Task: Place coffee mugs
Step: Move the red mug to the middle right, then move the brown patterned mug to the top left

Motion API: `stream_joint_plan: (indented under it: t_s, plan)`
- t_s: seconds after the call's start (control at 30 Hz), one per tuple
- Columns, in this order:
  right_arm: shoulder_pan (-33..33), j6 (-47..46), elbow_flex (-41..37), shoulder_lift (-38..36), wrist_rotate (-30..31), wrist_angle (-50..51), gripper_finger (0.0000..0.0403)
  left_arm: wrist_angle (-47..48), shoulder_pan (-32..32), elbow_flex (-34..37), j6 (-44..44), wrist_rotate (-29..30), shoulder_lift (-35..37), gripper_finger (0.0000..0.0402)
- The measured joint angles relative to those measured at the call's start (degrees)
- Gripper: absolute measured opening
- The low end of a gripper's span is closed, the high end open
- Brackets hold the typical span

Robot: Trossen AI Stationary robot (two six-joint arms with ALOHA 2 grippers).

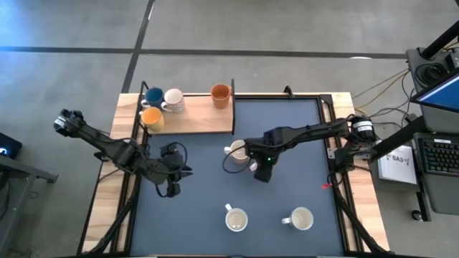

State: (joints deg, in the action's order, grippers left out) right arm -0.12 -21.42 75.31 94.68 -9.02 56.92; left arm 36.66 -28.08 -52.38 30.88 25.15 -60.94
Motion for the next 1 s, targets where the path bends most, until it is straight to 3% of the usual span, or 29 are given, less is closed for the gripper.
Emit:
stream_joint_plan:
  t_s: [0.27, 0.73, 1.0]
  plan:
    - [0.3, 3.3, 2.5, -2.7, 0.1, 1.4, 0.0115, -10.4, 1.5, 0.0, -12.8, 0.0, -5.1, 0.0054]
    - [0.6, 32.1, 2.8, -1.9, 9.7, -11.8, 0.01, -9.7, 2.6, 0.0, -12.0, -0.2, -5.1, 0.0073]
    - [0.6, 43.8, 2.6, -1.8, 9.8, -13.6, 0.01, -8.1, 2.6, 0.0, -11.8, -0.2, -5.1, 0.0073]
